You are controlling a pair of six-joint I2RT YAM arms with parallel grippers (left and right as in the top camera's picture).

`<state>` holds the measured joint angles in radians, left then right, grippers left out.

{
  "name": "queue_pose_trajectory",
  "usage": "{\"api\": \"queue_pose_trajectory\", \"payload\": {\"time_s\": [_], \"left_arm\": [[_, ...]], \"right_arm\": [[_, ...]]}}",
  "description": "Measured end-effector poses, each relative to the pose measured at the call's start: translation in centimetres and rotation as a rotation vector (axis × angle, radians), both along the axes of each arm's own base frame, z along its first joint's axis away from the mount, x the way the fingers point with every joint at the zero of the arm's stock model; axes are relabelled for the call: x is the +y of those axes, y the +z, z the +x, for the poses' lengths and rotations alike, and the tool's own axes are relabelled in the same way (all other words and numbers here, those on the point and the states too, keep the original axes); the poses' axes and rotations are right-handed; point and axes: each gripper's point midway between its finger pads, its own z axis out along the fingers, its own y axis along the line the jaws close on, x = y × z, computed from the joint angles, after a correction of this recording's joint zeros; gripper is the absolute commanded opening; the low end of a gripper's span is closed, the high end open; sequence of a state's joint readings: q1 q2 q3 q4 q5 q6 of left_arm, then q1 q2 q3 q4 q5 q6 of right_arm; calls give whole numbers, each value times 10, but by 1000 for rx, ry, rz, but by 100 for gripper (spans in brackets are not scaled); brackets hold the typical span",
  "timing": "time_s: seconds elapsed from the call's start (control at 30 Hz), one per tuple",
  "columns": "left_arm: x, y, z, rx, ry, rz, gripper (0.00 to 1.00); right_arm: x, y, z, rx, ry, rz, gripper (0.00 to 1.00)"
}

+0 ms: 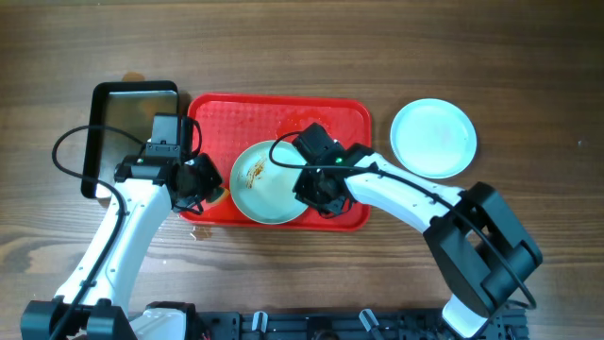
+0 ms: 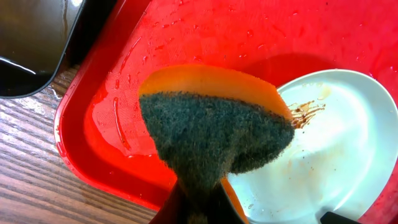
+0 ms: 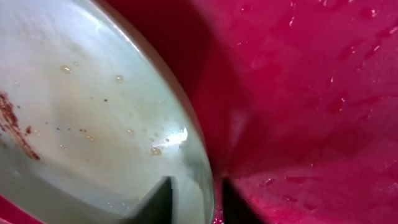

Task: Clean dirty plates on tray and stack at the side
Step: 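Move the right gripper to the rim of the last plate on the tray, then hold the last plate with the right gripper while the left sponge scrubs it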

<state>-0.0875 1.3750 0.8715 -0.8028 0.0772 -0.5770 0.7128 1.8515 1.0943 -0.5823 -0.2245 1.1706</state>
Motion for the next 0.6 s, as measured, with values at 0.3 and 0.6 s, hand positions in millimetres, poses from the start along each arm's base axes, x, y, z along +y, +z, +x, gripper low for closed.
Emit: {"api": "queue_pose_trajectory", "payload": {"time_s": [0.3, 0.6], "left_arm": [[-33, 7, 2, -45, -207, -145, 4], [-83, 12, -2, -91, -418, -172, 4]], "right_arm": [[3, -6, 9, -71, 108, -6, 4], [10, -7, 32, -247, 381, -6, 4]]}}
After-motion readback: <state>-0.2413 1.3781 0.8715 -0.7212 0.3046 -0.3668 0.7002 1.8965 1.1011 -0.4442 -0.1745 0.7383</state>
